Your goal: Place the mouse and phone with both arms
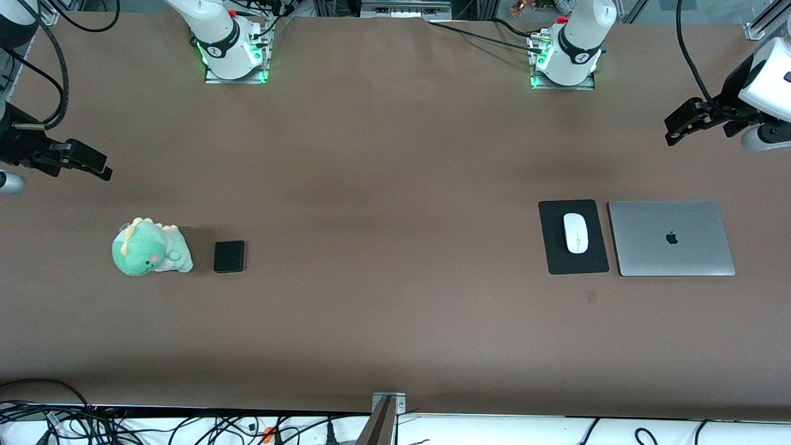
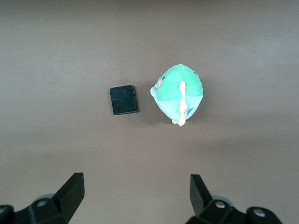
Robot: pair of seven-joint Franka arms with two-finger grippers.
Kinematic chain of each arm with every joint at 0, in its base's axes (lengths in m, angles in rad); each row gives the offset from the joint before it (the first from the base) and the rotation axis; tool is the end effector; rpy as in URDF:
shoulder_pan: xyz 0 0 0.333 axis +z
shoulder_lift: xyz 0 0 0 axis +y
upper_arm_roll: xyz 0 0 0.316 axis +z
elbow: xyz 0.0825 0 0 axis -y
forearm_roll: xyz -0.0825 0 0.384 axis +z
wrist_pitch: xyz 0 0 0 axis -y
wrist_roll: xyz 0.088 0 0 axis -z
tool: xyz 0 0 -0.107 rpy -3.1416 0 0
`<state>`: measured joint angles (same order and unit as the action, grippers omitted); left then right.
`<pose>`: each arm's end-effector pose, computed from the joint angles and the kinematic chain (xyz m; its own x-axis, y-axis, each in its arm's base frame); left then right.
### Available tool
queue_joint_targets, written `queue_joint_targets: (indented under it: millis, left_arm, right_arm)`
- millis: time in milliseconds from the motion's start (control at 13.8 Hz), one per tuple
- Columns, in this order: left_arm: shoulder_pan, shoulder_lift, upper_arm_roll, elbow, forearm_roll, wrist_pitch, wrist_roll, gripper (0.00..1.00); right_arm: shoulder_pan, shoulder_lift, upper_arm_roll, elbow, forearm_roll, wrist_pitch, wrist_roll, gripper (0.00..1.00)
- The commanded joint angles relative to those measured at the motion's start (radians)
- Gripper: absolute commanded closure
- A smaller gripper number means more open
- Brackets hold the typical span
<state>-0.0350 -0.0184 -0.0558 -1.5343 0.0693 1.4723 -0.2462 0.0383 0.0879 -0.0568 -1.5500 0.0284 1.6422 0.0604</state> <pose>0.5373 -0.0412 0.6434 0.9866 0.1610 -0.0250 0.1586 -0.9842 -0.0786 0.5870 -0.0066 0.5906 0.9967 -0.0806 0.0030 -0.0805 -0.9965 -0.0236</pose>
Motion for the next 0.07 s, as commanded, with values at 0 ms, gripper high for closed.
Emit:
queue_joint_targets:
  millis: [0]
  left_arm:
    - [0.0,-0.02,0.002,-0.02,-0.019,0.01,0.024,0.0]
  right_arm:
    - [-0.018,0.004,0.02,0.027,-0.01,-0.012,0.012,0.0]
